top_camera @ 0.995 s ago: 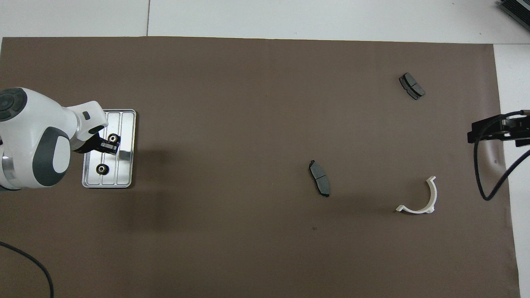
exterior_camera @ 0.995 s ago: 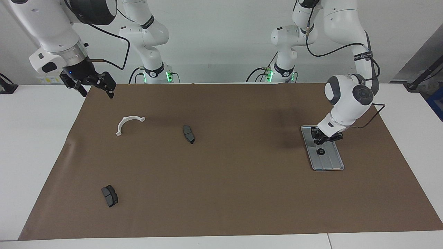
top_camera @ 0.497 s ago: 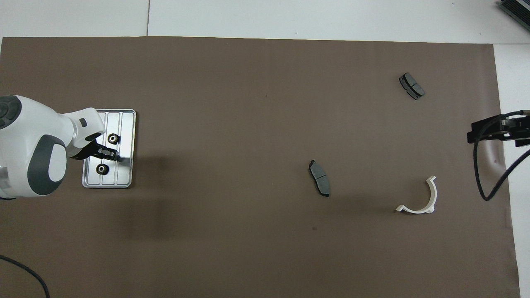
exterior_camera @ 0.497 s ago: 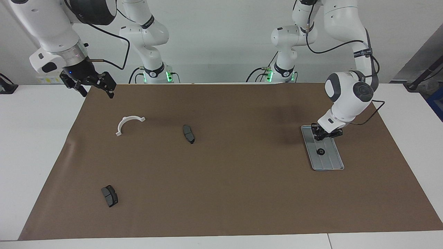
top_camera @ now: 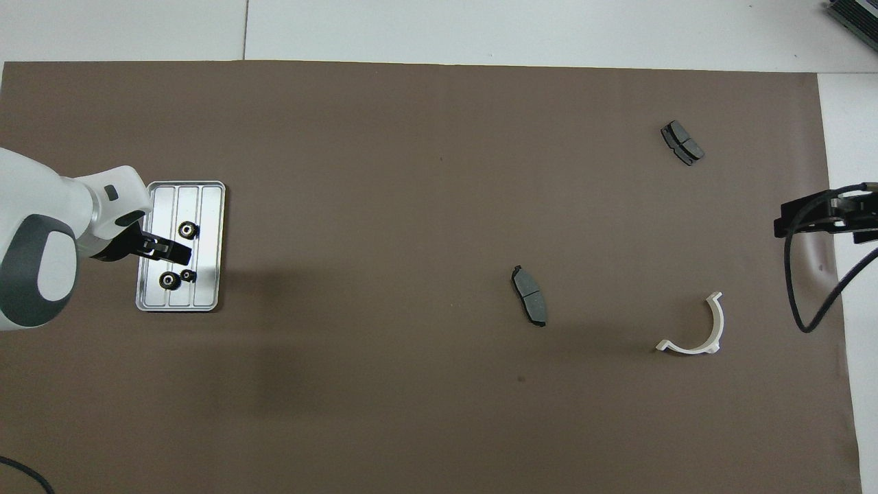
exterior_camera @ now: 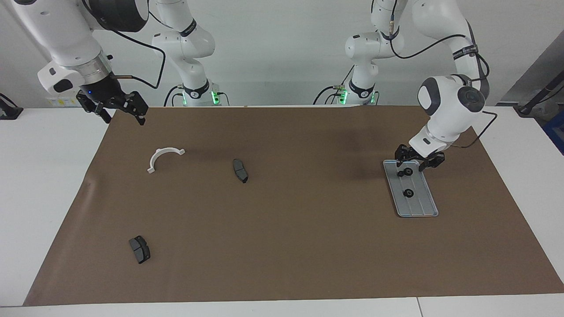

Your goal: Pick bearing gear from pile to tray

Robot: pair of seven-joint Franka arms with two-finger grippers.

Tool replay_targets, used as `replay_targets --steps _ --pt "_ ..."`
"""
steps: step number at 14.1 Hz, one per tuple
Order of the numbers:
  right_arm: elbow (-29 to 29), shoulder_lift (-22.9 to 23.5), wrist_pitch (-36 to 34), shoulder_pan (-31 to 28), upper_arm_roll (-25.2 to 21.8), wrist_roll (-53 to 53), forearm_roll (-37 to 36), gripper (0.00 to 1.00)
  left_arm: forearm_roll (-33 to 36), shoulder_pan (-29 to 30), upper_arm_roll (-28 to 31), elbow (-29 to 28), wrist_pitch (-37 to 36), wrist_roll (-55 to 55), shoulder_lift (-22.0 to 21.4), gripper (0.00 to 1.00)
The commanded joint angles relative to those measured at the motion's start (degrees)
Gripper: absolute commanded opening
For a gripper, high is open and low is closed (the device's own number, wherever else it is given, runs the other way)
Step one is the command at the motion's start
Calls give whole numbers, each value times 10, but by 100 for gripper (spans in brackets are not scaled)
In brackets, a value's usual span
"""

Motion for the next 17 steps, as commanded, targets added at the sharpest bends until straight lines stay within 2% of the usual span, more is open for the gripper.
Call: replay_targets --steps 1,5,6,7,10,17 --pt "-13 -13 2 -2 2 9 -3 100 -8 -3 0 94 -127 -18 -12 82" --pt "-13 -13 2 -2 2 9 -3 100 -4 -3 2 178 -228 -38 -36 88" --pt "-13 -13 2 -2 2 9 -3 100 -2 -2 2 202 -253 -38 -36 91" --pt "-13 -13 2 -2 2 8 -3 100 -2 -1 2 214 -268 -38 -36 99" --pt "-13 -13 2 -2 2 9 -3 100 -2 2 2 215 -264 -40 -56 100" --pt "-10 -13 1 -1 4 11 -2 100 -1 5 3 212 -257 -34 -58 100"
